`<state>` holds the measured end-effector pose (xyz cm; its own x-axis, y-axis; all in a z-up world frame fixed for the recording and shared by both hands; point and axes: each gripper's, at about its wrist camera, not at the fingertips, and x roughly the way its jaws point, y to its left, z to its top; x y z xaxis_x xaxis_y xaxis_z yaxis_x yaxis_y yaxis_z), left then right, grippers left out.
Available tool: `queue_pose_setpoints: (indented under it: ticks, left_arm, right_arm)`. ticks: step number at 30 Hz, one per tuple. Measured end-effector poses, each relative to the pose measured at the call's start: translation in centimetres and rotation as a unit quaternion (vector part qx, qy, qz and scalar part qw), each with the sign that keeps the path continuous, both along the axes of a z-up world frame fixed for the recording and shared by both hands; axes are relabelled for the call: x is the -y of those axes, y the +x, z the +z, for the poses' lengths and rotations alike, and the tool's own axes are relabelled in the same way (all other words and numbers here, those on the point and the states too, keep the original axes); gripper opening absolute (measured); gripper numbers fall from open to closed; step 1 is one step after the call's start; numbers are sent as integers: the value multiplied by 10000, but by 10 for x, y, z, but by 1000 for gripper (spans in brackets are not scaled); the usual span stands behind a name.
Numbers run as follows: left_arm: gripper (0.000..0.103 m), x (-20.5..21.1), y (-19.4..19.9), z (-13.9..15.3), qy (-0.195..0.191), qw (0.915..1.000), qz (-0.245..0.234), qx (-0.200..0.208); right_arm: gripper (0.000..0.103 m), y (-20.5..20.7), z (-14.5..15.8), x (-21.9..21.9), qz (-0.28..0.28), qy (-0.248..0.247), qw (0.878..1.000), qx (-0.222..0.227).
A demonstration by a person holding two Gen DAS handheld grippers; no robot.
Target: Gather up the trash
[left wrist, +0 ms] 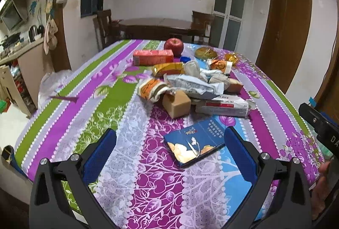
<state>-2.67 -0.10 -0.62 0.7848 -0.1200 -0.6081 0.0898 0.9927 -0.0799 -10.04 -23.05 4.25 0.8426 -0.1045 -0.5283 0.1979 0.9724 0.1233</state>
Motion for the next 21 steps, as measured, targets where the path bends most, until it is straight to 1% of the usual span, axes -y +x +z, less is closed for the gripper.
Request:
queue_pose_setpoints:
  ticks: [3,6,11,16,21]
  left_arm:
    - [98,0,1,-2,38,10000,8,-13]
    - [98,1,1,-1,112,9999,23,73]
    - [98,9,-2,2,386,9988,-34,310]
    - [98,13,-1,4,687,9968,63,391]
    - [98,12,4,0,831,9962,128,239]
  right_arm:
    - [98,5,-5,-1,108,115,9998,-78]
    - [98,5,-6,-7,214,41,9997,-61]
    - [98,4,-6,-17,337,-103,9994,27]
    - [98,4,-8,-17,388,-17,9992,-19]
    - [98,4,-9,-18,429,-46,9991,-21]
